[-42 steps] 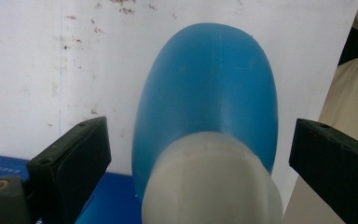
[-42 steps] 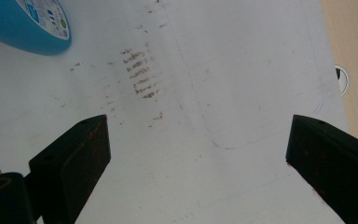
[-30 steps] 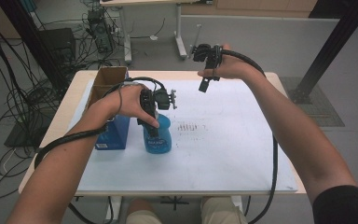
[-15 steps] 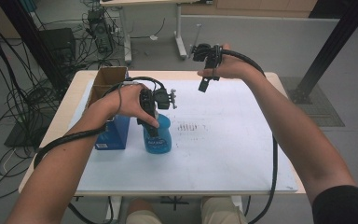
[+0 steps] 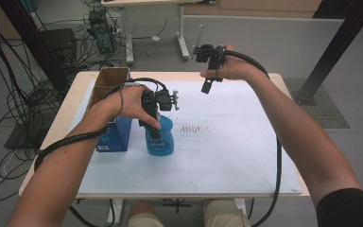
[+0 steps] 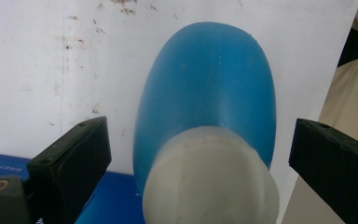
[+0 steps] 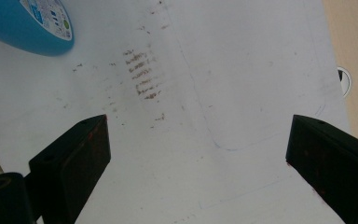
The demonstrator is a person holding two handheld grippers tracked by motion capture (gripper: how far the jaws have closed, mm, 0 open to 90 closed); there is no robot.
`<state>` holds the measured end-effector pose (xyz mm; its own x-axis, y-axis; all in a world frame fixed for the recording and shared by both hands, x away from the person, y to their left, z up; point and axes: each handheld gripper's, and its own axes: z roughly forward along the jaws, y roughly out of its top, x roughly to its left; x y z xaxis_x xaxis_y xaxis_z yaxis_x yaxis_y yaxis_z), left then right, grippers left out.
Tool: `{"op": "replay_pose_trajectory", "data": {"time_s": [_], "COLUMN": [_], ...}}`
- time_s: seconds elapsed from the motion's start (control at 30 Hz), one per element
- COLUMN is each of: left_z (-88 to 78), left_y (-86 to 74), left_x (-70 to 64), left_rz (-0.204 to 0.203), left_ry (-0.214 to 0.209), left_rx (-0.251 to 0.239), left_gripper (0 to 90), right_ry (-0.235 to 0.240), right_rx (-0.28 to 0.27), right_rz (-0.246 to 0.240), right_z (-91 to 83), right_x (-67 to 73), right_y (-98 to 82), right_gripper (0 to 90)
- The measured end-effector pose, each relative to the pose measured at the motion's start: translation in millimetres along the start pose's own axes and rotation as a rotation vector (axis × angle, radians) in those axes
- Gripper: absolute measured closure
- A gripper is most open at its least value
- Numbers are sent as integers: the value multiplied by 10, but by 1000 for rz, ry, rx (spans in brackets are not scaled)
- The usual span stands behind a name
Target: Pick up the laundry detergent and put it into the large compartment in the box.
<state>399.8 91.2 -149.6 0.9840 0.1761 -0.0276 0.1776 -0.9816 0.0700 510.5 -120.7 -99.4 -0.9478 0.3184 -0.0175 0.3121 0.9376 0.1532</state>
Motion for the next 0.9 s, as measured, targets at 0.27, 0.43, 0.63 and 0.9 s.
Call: {"op": "replay_pose_trajectory", "data": {"time_s": [0.27, 0.43, 0.63, 0.9], "left_z": [-2, -8, -1, -7], "left_y": [-10, -6, -12, -29], "left_x": [-5, -11, -17, -25], "left_rz": [1, 1, -2, -4], "left_ry": [5, 8, 10, 17], "left_rx": [-3, -4, -5, -7], "left_gripper": [64, 69, 73, 87], "right_ry": [1, 1, 1, 1], "right_rx": [2, 0, -3, -3], "right_rz": [0, 0, 7, 1], "right_z": [2, 4, 1, 8], "right_x": [5, 7, 10, 10], "right_y": [7, 1, -9, 1], "right_gripper": [62, 62, 62, 63]}}
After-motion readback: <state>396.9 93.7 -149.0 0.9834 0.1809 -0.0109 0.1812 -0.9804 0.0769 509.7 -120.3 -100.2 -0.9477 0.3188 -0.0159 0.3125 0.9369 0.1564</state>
